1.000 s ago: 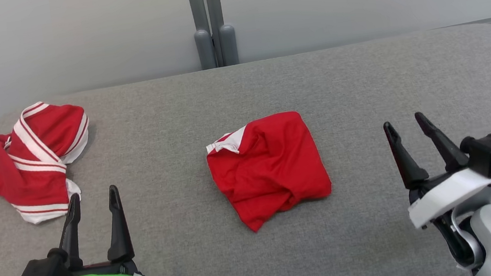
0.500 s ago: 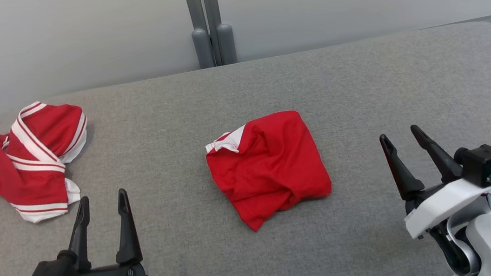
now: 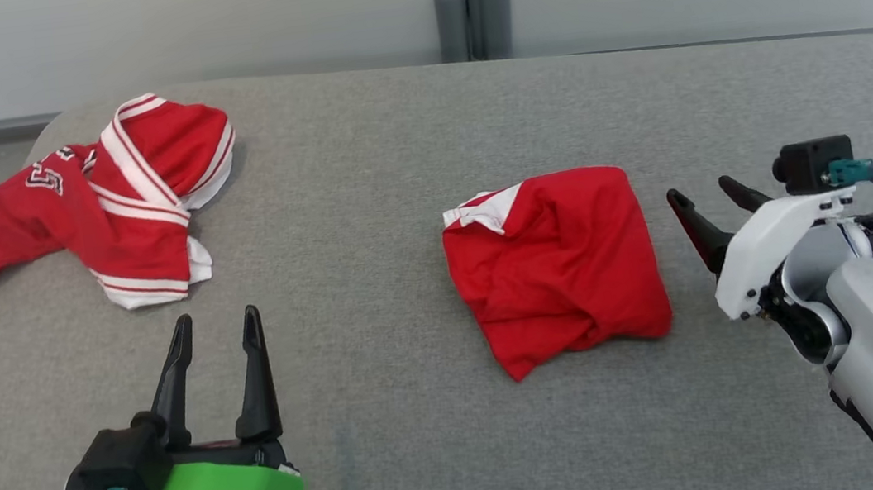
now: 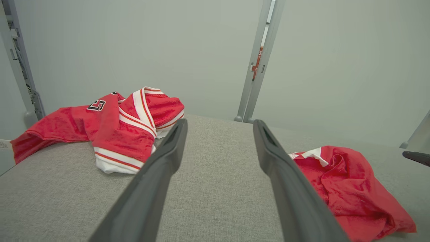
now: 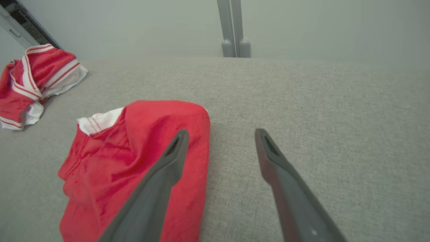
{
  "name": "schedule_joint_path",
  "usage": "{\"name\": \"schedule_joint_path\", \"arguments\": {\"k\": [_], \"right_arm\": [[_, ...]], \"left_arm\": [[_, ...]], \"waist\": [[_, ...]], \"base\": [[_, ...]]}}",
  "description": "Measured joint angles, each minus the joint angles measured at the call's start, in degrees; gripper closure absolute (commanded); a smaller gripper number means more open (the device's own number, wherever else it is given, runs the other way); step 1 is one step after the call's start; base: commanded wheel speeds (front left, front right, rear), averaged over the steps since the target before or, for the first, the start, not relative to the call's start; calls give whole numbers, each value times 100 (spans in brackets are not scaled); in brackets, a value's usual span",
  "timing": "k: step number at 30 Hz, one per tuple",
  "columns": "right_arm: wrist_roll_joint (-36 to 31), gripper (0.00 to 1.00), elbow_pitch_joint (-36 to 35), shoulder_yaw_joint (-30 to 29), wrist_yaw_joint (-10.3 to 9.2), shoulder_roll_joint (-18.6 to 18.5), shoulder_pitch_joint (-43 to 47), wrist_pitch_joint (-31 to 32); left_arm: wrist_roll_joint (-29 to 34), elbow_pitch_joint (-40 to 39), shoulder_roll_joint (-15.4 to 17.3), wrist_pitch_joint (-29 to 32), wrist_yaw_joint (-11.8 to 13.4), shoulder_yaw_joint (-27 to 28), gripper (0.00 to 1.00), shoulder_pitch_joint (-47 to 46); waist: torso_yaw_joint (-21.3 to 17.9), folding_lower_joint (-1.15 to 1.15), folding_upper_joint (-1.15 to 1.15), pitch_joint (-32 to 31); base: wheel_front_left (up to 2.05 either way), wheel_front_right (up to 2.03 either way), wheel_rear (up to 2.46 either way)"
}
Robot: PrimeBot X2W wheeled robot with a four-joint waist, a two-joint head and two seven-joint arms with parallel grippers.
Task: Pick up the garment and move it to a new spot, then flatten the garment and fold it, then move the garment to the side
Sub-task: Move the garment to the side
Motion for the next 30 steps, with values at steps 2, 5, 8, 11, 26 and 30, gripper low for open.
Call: {"name": "schedule_joint_path", "arguments": {"k": [2,5,8,11,26,30], "right_arm": [[85,0,282,120,0,-9,-225,181],[356,0,745,235,0,12,-491,533],[610,0,1251,318,-1,42,-634,1035],[847,0,1485,386,-1,91,-776,1322],[1271,100,1354,1159,1,-21,-979,554],[1395,100,1302,1344,2,-63,-995,327]], "left_arm": [[-33,16,1,0,0,-47,0,-47],[-75,21,0,0,0,-130,0,-127],[-109,47,-1,0,0,-190,0,-195],[-127,71,0,0,0,-199,0,-214],[-15,115,1,1,0,-247,0,-197],[-15,88,21,0,0,-415,0,-182]], "waist": [[140,0,0,82],[348,0,0,212],[532,0,0,339],[689,0,0,451],[483,0,0,426],[166,0,0,325]], "base": [[0,0,0],[0,0,0],[0,0,0],[0,0,0],[0,0,0],[0,0,0]]}}
